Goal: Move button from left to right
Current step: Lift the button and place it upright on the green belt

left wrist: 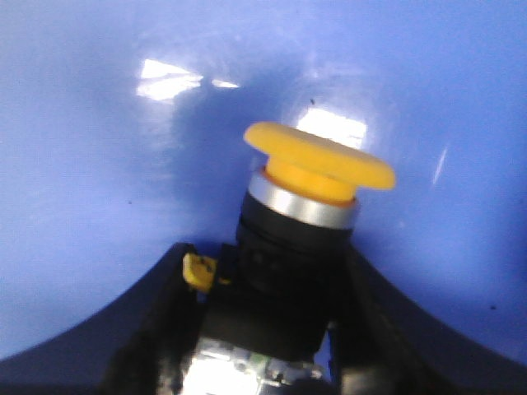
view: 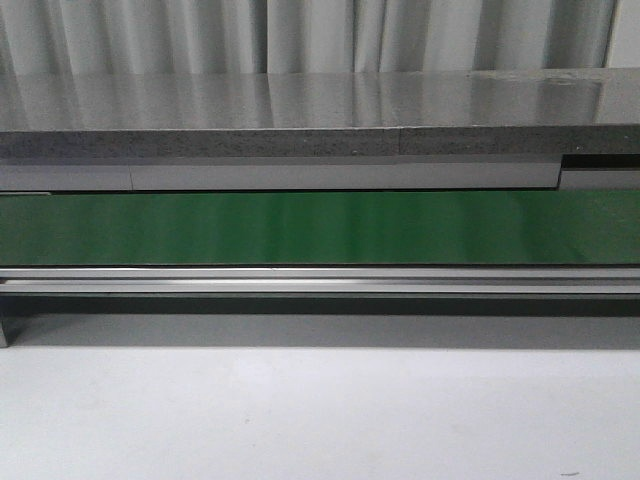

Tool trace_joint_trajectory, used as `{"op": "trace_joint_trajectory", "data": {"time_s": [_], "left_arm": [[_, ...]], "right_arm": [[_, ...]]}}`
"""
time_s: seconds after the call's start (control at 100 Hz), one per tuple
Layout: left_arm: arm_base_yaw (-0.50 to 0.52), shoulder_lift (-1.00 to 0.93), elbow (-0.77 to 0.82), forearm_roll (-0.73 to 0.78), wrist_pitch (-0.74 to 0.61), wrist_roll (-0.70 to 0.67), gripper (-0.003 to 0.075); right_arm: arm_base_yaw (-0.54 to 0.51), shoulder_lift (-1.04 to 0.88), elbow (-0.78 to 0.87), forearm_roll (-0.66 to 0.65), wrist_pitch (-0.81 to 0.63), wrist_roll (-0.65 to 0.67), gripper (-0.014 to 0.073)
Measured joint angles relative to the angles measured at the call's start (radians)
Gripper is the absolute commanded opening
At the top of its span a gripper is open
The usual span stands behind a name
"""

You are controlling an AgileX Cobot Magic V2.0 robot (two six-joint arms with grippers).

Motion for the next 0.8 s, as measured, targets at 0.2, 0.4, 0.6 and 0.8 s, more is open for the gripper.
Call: {"op": "trace_joint_trajectory", "data": {"time_s": [0.2, 0.4, 0.6, 0.8], "left_arm": [[0.0, -0.071, 0.0, 0.0, 0.018, 0.0, 0.0005], [-0.002, -0.19, 0.0, -0.027, 0.046, 0.001, 0.0005], [-0.067, -0.26, 0.0, -0.054, 0.075, 0.001, 0.0005], [-0.182, -0.265, 0.0, -0.063, 0.081, 0.001, 0.0005]], "right_arm": [[0.0, 0.0, 0.0, 0.0, 0.0, 0.0, -0.0068], [0.0, 0.0, 0.0, 0.0, 0.0, 0.0, -0.0068], [0.0, 0.0, 0.0, 0.0, 0.0, 0.0, -0.0068], [0.0, 0.0, 0.0, 0.0, 0.0, 0.0, -0.0068]]}}
